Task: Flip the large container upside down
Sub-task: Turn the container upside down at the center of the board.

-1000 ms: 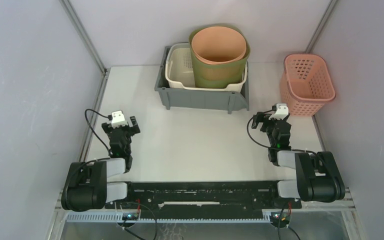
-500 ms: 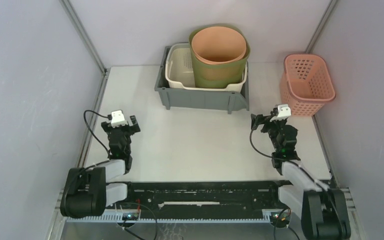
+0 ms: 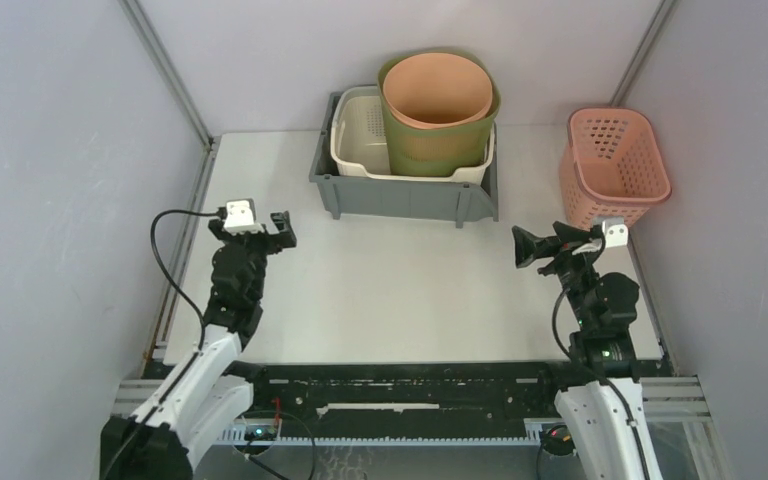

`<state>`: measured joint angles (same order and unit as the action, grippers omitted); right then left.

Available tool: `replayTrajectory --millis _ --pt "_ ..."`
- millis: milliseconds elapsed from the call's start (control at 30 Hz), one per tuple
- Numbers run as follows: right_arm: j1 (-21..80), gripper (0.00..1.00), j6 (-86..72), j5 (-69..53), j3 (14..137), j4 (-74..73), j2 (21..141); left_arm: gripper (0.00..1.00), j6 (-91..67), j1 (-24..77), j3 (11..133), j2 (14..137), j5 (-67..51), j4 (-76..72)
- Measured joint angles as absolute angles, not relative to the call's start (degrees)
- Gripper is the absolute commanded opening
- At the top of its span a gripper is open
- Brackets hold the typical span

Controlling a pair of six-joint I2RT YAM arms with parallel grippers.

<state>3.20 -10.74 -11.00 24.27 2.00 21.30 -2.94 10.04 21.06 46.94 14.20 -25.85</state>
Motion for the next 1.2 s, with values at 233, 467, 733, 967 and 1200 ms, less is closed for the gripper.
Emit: replayTrajectory --millis 233,467,733,967,1200 --pt "3.2 1.0 -19.0 -15.9 32.6 -13.5 20.1 1.0 -8.8 21.2 28.1 43.2 15.3 -16.0" --pt "2.6 1.0 -25.5 -17.8 32.6 -22.4 18.9 1.0 -18.7 24.0 44.5 47.5 14.6 -0.3" --pt "2.3 1.0 -26.2 -13.8 35.2 -30.8 27.5 1.0 -28.7 17.2 44.8 49.4 5.7 8.1" --pt "1.4 0.99 -24.6 -4.8 52.7 -34.9 41.1 1.0 -34.7 13.3 38.0 43.5 0.6 8.3" --pt "-4.8 0.95 -21.0 -2.4 80.4 -37.9 66.9 1.0 -37.8 13.4 38.1 46.0 -1.6 10.1"
